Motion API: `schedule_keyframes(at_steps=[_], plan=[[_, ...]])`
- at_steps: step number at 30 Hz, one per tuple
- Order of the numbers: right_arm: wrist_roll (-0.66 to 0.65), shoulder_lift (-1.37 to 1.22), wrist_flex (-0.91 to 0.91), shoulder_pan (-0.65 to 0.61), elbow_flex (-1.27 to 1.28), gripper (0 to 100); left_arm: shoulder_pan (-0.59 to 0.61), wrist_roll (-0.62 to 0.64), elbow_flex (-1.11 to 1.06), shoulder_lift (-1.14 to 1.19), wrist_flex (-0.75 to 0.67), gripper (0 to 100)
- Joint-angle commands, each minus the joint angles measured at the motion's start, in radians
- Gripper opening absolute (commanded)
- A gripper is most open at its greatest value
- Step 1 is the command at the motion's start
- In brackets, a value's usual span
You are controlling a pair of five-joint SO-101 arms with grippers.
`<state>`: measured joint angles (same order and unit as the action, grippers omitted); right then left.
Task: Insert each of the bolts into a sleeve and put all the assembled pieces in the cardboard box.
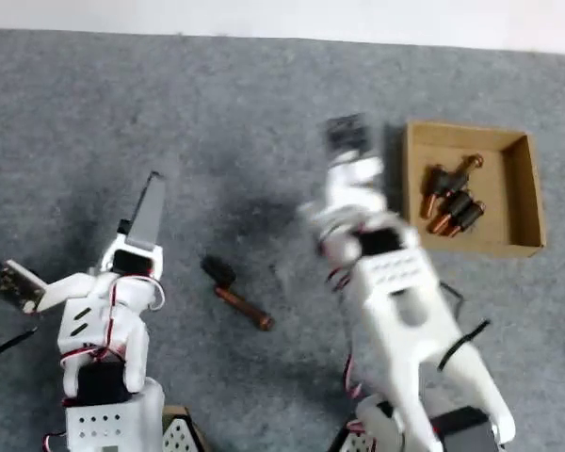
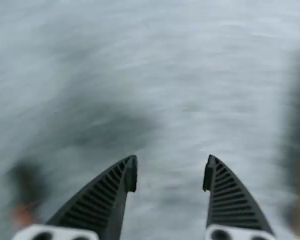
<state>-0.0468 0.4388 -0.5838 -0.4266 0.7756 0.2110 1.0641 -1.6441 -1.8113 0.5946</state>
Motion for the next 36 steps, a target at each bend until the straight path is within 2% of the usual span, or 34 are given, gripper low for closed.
schedule_keyframes(at_steps=[1, 4, 7, 14, 21, 34, 36], plan=[[0.002, 0.056, -0.005, -0.294, 0.051, 18.8, 0.065, 0.009, 0.033, -0.012, 0.002, 42], [0.002, -0.005, -0.005, -0.392, 0.042, 18.8, 0.074, 0.011, 0.031, -0.012, -0.002, 42], [0.002, -0.105, -0.004, -0.432, -0.041, 18.8, 0.077, 0.011, 0.03, -0.012, -0.002, 42], [-0.043, -0.363, -0.012, -0.429, -0.237, 18.8, 0.087, 0.006, 0.03, -0.012, 0.003, 42], [-0.046, -0.532, -0.027, -0.492, -0.288, 18.8, 0.243, 0.012, 0.039, -0.012, -0.002, 42], [-0.046, -0.719, -0.03, -0.487, -0.378, 18.7, 0.246, 0.012, 0.03, -0.012, 0.003, 42], [-0.046, -0.739, -0.076, -0.487, -0.4, 18.7, 0.246, 0.012, 0.03, -0.012, 0.003, 42]])
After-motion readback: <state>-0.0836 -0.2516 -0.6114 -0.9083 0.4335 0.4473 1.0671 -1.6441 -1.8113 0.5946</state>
